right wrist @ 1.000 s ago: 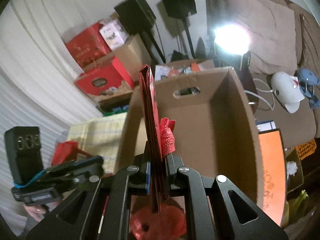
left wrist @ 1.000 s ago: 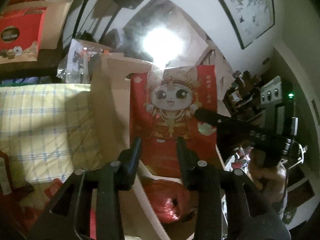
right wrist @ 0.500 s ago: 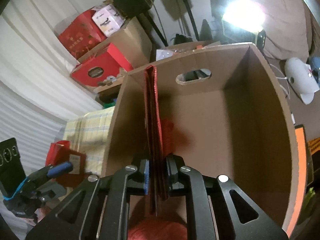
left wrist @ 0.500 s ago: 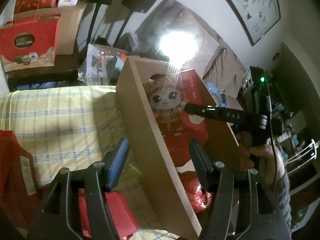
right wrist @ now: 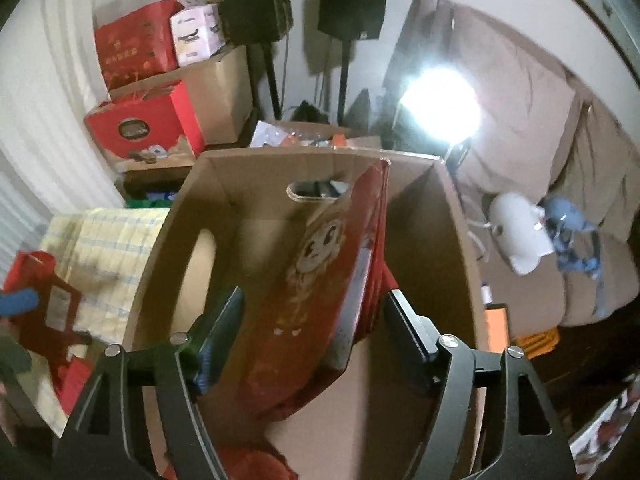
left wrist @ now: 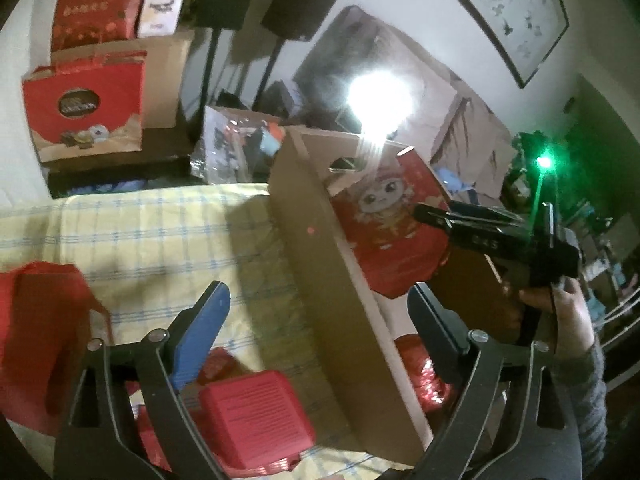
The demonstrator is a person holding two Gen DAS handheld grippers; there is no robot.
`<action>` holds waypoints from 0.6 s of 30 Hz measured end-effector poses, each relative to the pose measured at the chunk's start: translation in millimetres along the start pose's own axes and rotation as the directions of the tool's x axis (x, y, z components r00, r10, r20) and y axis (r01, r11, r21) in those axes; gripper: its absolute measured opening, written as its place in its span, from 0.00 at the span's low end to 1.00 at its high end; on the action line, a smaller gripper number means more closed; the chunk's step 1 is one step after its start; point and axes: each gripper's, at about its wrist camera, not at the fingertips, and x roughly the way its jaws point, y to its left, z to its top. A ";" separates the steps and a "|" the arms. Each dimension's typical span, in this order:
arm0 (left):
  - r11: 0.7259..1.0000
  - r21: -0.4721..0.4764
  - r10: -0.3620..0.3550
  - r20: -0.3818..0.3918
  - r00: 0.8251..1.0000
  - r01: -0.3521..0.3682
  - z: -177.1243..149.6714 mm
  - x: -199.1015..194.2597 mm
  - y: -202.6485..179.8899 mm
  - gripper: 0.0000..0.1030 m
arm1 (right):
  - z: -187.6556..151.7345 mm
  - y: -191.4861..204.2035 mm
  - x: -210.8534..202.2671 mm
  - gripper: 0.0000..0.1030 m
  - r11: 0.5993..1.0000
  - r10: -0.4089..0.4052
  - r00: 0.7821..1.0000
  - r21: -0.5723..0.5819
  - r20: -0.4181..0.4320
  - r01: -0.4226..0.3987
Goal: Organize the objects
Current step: 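Carry the red cat-printed bag into the cardboard box and release it, then move the right gripper back to the red rounded box on the table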
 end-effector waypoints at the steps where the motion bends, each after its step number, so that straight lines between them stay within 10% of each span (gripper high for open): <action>1: 1.000 0.000 0.007 0.002 1.000 -0.007 -0.2 -2.2 1.1 0.88 | -0.7 2.0 -0.9 0.81 0.999 -0.033 0.999 -0.018 0.000 0.033; 6: 1.000 -0.008 0.020 0.004 1.000 -0.020 -5.5 -13.0 7.5 0.95 | -4.6 -6.4 12.6 0.84 0.982 -0.191 0.977 -0.020 -0.100 0.190; 18: 0.986 0.053 0.153 0.059 0.986 -0.156 -27.3 -49.4 20.1 0.96 | -9.3 17.4 -45.1 0.84 0.995 -0.099 0.994 -0.025 0.045 0.100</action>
